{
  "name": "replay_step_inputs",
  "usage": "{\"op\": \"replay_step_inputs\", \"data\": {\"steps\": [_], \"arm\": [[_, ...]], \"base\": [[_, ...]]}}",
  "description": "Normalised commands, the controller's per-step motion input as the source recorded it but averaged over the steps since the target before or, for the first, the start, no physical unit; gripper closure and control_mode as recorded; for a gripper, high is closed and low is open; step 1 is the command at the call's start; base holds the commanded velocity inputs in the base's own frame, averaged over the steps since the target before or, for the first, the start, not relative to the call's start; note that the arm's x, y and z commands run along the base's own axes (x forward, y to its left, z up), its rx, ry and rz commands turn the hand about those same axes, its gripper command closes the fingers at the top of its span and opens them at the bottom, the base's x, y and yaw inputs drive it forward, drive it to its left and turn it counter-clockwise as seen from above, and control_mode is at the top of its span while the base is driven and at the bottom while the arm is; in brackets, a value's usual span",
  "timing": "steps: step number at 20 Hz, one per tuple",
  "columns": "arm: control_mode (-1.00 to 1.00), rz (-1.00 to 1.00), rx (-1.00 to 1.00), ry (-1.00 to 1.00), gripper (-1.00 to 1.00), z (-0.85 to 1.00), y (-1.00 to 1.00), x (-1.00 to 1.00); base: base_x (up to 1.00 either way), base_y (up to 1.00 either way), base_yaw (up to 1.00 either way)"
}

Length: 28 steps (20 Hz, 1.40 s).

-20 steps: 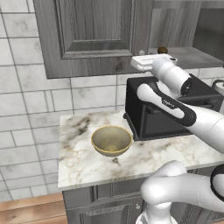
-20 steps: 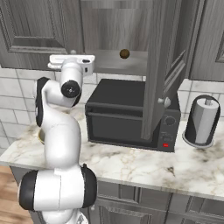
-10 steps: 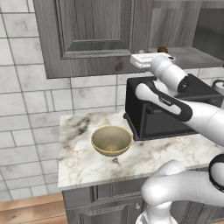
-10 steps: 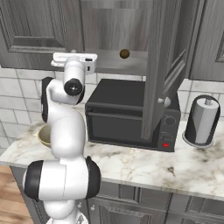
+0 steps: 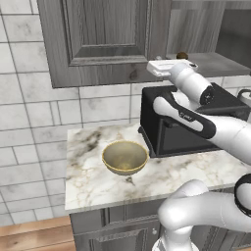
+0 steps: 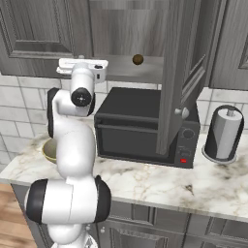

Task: Open the cabinet. Pick the mango and kiwi from the cabinet and place them into the bowl. Then close the cabinet.

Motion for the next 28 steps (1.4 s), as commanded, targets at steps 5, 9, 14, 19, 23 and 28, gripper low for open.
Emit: {"op": "replay_step_inputs", "data": {"steps": [5, 9, 14, 19, 23, 28], "arm": [[-1.0, -0.01, 0.0, -0.02, 1.0, 0.0, 0.0, 0.0], [-1.0, -0.06, 0.0, -0.01, 1.0, 0.0, 0.1, 0.0], [-1.0, -0.04, 0.0, 0.01, 1.0, 0.0, 0.02, 0.12], [-1.0, -0.02, 0.0, 0.03, 1.0, 0.0, 0.0, -0.04], [-1.0, 0.0, 0.0, 0.01, 1.0, 0.02, 0.0, -0.29], [-1.0, 0.0, 0.0, 0.0, 1.0, 0.03, 0.0, -0.6]], "base": [[0.0, 0.0, 0.0], [0.0, 0.0, 0.0], [0.0, 0.0, 0.0], [0.0, 0.0, 0.0], [0.0, 0.0, 0.0], [0.0, 0.0, 0.0]]}}
